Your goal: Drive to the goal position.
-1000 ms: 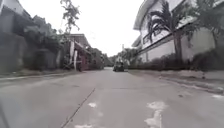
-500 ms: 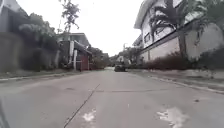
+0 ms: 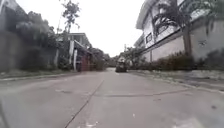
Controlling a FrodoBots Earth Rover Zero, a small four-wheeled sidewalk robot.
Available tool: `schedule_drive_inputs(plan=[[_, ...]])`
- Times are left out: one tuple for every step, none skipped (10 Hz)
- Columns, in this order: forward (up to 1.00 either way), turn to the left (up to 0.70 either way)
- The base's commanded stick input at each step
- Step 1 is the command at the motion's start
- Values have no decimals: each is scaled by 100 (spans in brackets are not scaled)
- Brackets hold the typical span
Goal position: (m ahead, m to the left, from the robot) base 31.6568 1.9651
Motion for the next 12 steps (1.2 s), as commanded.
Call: schedule_drive_inputs(plan=[[70, 0], [70, 0], [70, 0], [70, 0], [70, 0], [70, 0], [70, 0], [70, 0], [70, 0], [70, 0], [70, 0], [70, 0]])
